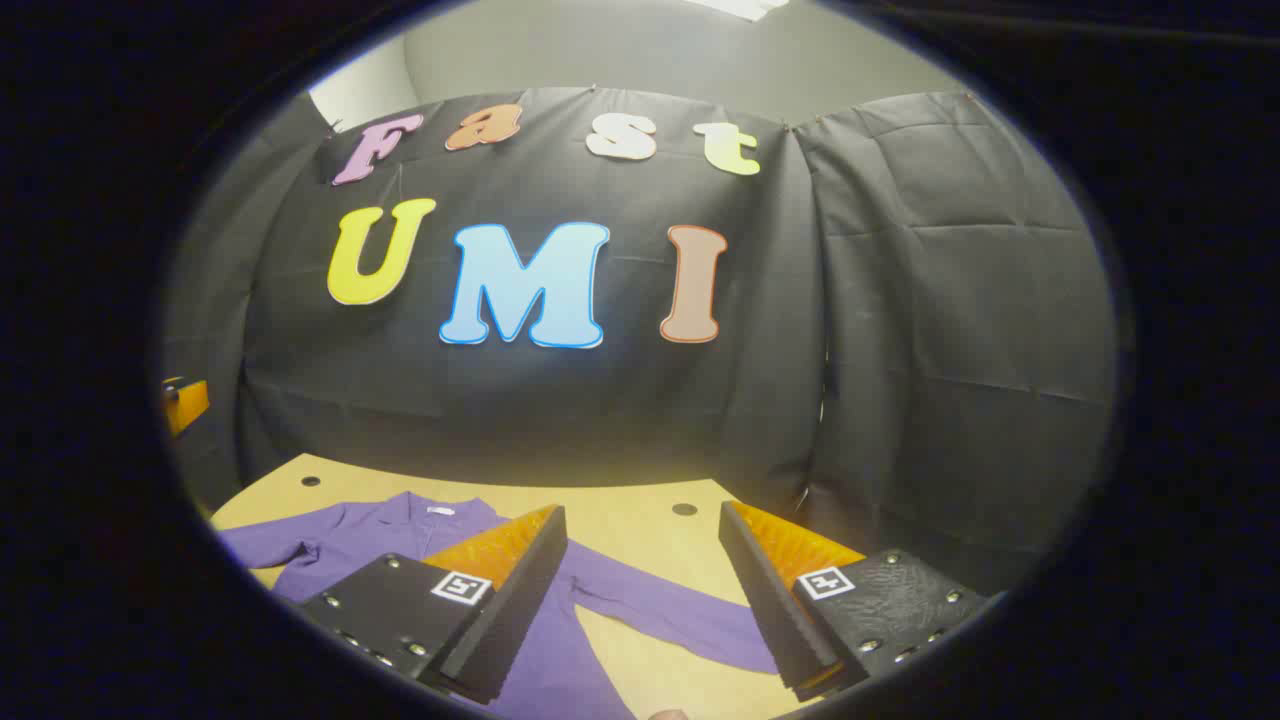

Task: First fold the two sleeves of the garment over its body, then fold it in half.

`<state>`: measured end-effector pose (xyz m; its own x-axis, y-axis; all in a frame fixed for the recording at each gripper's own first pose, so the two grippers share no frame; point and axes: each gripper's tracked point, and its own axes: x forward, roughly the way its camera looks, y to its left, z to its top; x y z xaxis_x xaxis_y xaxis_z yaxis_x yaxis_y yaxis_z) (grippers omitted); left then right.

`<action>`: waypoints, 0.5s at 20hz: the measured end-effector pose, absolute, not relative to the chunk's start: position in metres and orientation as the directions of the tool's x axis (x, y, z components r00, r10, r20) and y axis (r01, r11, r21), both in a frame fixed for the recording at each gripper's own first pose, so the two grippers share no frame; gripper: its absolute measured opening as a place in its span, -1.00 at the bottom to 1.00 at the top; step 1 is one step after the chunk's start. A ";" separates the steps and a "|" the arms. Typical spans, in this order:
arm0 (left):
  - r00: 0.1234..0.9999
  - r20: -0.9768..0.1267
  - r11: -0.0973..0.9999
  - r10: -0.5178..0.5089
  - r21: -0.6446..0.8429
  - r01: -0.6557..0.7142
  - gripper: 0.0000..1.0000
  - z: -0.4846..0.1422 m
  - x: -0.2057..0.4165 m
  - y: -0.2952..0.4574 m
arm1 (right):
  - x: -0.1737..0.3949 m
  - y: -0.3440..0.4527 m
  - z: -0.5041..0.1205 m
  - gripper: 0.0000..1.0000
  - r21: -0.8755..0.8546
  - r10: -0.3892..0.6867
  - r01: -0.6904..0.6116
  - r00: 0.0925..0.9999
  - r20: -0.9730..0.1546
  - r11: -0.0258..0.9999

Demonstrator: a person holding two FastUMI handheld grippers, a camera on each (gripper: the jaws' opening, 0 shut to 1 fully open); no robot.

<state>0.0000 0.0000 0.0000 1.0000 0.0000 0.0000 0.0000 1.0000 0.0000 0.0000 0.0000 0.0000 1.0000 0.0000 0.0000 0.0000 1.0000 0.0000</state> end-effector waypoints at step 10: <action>1.000 0.011 1.000 -0.011 0.002 0.011 0.86 0.005 0.002 -0.006 | 0.004 -0.005 -0.004 0.86 0.030 -0.013 0.014 1.000 -0.028 0.999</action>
<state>0.0016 -0.0057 0.0050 0.9999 -0.0106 0.0111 0.0106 0.9999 0.0021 0.0037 -0.0052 -0.0041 0.9995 -0.0130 -0.0282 0.0139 0.9994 0.0303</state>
